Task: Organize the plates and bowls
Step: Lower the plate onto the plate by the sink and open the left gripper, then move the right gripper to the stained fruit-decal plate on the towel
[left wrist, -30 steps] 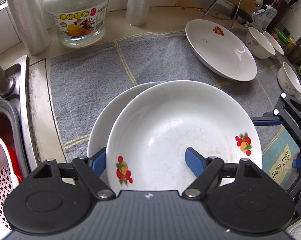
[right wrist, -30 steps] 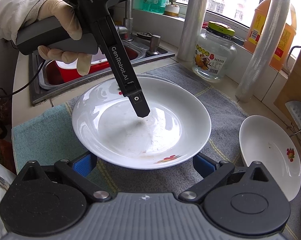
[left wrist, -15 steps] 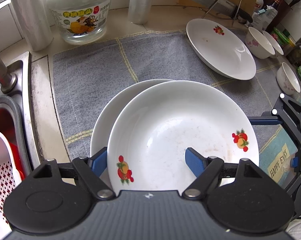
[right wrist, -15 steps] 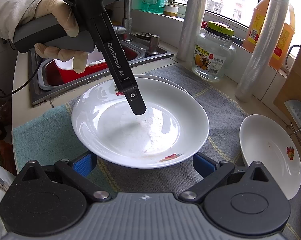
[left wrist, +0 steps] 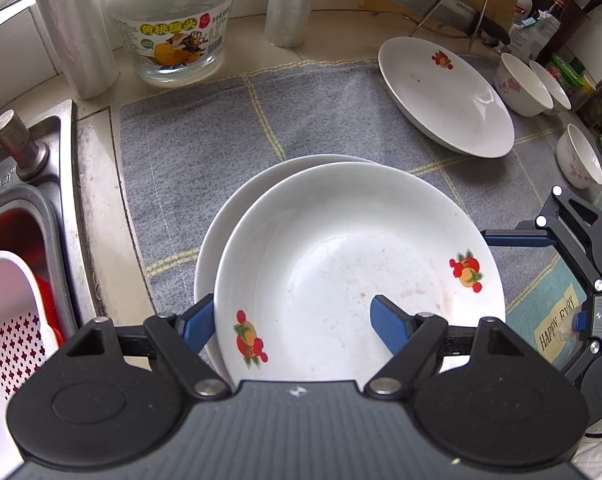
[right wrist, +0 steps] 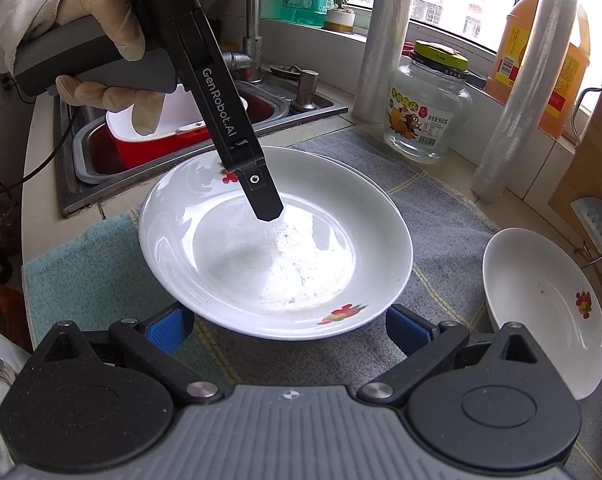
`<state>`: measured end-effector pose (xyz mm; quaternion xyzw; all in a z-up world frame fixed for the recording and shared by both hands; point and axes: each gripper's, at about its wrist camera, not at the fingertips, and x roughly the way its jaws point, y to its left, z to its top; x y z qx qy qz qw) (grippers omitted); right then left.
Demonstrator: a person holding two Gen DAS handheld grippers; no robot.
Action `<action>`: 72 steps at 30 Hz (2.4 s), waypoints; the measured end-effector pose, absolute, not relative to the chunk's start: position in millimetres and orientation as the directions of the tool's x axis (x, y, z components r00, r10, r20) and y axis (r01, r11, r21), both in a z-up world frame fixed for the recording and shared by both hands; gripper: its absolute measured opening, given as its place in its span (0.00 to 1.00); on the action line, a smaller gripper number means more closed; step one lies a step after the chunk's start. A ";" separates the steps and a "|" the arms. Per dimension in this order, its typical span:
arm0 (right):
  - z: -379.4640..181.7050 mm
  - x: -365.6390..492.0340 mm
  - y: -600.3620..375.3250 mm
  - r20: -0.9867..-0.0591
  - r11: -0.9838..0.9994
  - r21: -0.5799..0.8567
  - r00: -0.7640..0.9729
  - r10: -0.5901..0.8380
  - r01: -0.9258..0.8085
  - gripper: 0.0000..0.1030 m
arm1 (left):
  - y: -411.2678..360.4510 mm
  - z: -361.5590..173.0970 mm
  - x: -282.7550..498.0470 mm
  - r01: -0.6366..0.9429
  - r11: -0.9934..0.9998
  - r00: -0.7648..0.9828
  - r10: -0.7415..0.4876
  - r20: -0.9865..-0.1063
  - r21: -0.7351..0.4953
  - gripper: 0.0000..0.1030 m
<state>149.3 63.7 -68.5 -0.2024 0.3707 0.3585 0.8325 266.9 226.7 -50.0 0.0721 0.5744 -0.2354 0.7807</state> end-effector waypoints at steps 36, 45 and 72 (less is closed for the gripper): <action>-65.1 153.5 60.1 -0.754 0.682 -0.086 0.495 0.432 -0.726 1.00 | 229.4 -26.8 240.2 0.414 0.905 0.409 -0.276 -0.870 -0.093 0.84; -51.5 146.6 26.8 -0.730 0.741 -0.081 0.546 0.411 -0.667 1.00 | 192.4 -7.1 207.4 0.428 0.903 0.542 -0.283 -0.791 -0.029 0.90; -32.1 184.4 -126.1 -0.730 0.933 -0.157 0.675 0.112 -0.324 1.00 | 33.3 -48.6 185.4 0.392 0.919 0.652 -0.317 -0.689 -0.053 0.91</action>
